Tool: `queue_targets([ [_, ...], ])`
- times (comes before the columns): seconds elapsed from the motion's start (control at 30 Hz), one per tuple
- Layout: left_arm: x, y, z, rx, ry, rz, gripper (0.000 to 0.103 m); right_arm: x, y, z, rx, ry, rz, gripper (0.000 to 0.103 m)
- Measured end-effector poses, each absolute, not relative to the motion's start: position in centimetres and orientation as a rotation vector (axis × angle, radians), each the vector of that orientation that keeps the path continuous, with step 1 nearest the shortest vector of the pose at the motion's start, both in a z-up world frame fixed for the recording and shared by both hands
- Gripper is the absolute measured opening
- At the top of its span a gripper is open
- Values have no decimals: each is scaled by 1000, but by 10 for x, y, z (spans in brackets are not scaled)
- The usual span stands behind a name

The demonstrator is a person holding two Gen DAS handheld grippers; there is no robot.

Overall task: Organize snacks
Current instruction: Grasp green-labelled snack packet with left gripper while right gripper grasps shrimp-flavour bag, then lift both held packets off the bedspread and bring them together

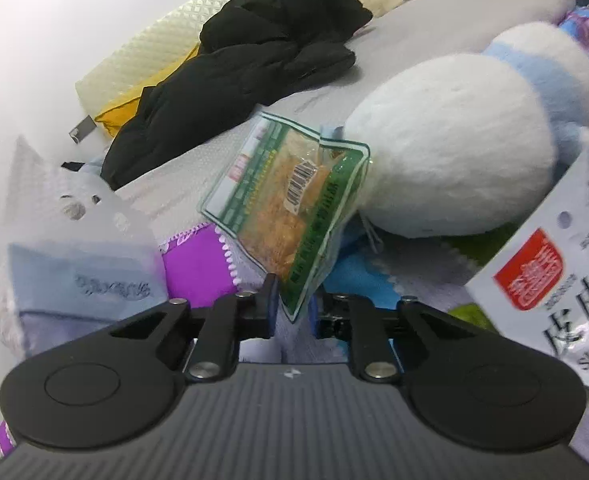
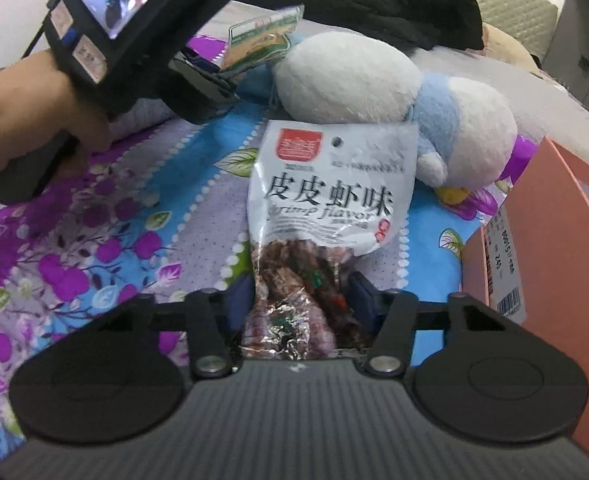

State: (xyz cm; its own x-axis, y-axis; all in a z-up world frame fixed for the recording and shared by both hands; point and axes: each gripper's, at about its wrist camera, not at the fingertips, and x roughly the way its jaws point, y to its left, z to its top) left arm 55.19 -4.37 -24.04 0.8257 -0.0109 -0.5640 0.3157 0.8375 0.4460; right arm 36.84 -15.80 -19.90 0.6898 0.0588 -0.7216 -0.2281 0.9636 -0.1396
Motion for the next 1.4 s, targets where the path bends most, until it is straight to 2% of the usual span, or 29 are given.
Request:
queue_targets([
  [0.17,513,-46,-225,557,585,-219,12,342,-155,-187,-234,791,172,45],
  [0.8,303,-20,-172,598,610,-345,11,222,-156,-149,-160,815,164,45],
  [1.17,161,-21,-185,631,645,-466,11,156,-164,-144,-145,839,161,45],
  [1.4,127,-16,-192,524,709,-469,11,136,-171,-161,-117,886,141,46],
])
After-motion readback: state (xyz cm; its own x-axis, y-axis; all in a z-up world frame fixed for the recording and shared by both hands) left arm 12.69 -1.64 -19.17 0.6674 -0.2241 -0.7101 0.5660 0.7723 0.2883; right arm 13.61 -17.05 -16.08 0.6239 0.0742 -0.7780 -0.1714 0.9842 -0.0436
